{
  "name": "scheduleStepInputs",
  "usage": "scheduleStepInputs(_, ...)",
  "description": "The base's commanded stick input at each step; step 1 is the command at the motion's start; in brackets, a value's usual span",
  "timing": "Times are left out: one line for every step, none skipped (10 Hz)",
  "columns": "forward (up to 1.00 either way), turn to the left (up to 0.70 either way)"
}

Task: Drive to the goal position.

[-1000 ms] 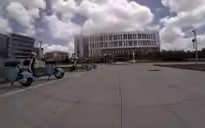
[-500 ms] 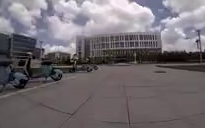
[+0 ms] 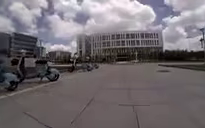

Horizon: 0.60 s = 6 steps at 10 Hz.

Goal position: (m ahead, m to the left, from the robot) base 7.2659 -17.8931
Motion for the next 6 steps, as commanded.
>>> scheduleStepInputs(0.7,0.0)
scheduleStepInputs(0.7,0.0)
scheduleStepInputs(0.7,0.0)
scheduleStepInputs(0.7,0.0)
scheduleStepInputs(0.7,0.0)
scheduleStepInputs(0.7,0.0)
